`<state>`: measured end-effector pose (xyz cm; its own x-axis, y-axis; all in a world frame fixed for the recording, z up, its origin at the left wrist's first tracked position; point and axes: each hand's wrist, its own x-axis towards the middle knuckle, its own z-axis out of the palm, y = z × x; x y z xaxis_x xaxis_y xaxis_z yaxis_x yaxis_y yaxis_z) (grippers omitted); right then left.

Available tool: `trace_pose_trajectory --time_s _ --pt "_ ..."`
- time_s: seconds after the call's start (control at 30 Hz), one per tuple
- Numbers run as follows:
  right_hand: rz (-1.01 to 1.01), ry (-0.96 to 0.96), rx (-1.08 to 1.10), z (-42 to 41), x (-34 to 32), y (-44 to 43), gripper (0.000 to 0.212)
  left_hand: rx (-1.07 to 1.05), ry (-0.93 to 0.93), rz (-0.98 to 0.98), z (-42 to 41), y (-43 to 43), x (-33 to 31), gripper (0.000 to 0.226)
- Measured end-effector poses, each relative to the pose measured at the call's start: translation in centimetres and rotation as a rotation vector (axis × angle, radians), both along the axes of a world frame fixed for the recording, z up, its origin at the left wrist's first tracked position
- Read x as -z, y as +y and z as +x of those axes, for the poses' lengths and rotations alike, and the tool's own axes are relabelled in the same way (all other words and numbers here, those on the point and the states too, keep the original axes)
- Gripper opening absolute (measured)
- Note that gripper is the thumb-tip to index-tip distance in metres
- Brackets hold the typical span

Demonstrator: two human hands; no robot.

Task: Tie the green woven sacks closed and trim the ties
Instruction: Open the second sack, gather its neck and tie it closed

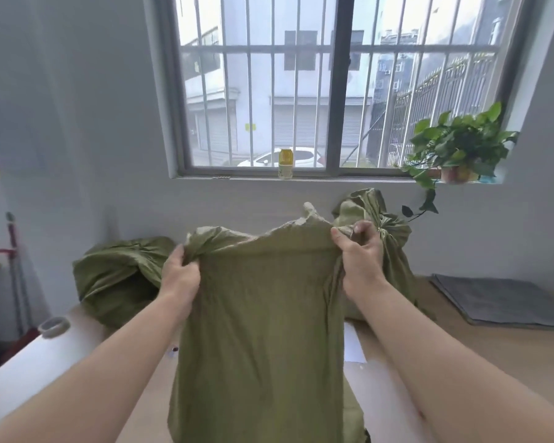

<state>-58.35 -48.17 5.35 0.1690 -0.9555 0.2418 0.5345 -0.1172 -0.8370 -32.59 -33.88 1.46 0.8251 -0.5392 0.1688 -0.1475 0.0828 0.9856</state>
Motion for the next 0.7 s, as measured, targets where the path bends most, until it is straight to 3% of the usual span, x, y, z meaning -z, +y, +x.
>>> trace_pose_trajectory --time_s 0.1,0.2,0.23,0.33,0.37,0.4,0.47,0.57,0.7 --pt "-0.090 0.080 0.271 -1.3 -2.5 -0.7 0.046 -0.111 0.169 -0.154 2.6 0.4 -0.9 0.060" --pt "-0.081 0.152 0.333 -2.1 -1.7 -0.4 0.035 -0.146 0.197 -0.147 3.1 1.2 -1.1 0.049" --pt "-0.025 0.151 0.303 -2.1 -1.0 -0.2 0.041 -0.159 0.217 -0.122 3.2 1.4 -1.0 0.041" --pt "0.255 0.249 0.195 -2.0 0.4 -0.5 0.108 0.049 0.359 -0.008 3.7 1.8 -0.7 0.028" --pt "0.340 0.282 0.125 -2.0 0.9 -1.4 0.125 0.165 0.395 0.054 3.9 1.9 -0.8 0.043" --pt "0.394 0.304 0.041 -1.7 1.7 -2.7 0.128 0.263 0.404 0.106 3.8 2.0 -1.0 0.056" --pt "0.451 0.345 -0.073 -1.3 1.2 -2.2 0.105 0.309 0.345 0.108 2.5 2.0 -2.1 0.050" --pt "0.289 0.425 0.061 -0.9 -1.1 -0.3 0.048 0.198 0.231 -0.023 1.6 1.1 -3.5 0.022" --pt "0.108 0.333 0.257 -1.4 -4.2 0.7 0.026 0.098 0.304 -0.375 1.9 1.5 -5.2 0.021"
